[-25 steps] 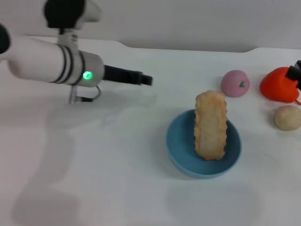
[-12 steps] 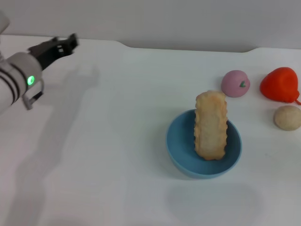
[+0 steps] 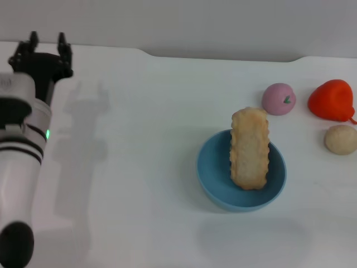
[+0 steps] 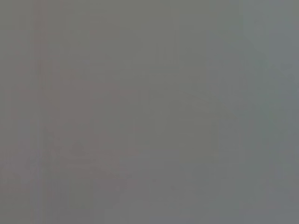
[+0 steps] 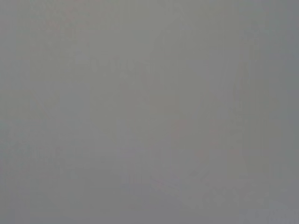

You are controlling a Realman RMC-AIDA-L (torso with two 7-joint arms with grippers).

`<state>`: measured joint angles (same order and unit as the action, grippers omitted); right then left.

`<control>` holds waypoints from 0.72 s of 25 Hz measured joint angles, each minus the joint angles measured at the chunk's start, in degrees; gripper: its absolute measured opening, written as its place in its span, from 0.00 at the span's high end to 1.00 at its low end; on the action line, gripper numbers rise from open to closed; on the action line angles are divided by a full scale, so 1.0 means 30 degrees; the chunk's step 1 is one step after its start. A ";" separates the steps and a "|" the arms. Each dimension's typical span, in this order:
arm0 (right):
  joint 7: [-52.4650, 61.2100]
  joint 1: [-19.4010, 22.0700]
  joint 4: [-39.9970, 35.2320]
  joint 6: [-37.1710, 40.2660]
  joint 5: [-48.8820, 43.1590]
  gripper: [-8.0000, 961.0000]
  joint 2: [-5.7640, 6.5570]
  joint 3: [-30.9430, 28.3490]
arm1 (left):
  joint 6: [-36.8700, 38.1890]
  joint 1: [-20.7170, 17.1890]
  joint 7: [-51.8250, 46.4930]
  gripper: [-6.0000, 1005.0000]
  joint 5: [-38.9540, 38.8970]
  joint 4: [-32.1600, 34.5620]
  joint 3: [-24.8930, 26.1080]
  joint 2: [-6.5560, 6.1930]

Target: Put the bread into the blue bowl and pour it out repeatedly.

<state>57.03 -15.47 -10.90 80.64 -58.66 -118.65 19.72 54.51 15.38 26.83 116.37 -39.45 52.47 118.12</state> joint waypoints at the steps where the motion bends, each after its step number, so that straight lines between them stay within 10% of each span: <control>1: 0.0000 0.0000 0.0000 0.0000 0.0000 0.65 0.0000 0.0000 | 0.0000 0.0000 0.0000 0.53 0.0000 0.0000 0.0000 0.0000; 9: -1.5390 -0.1059 0.5497 0.1363 0.0935 0.65 -0.0219 -0.0343 | 0.2382 0.1754 -0.7042 0.53 0.0460 0.4913 -0.3490 -0.0055; 18: -1.8344 -0.1814 0.7524 0.1181 0.0865 0.65 -0.0281 -0.0356 | 0.3548 0.1522 -0.7059 0.53 0.0474 0.5468 -0.4651 0.0021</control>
<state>2.00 -20.91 11.67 84.18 -56.06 -119.50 18.65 65.15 19.95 5.65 117.79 -23.05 38.51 118.19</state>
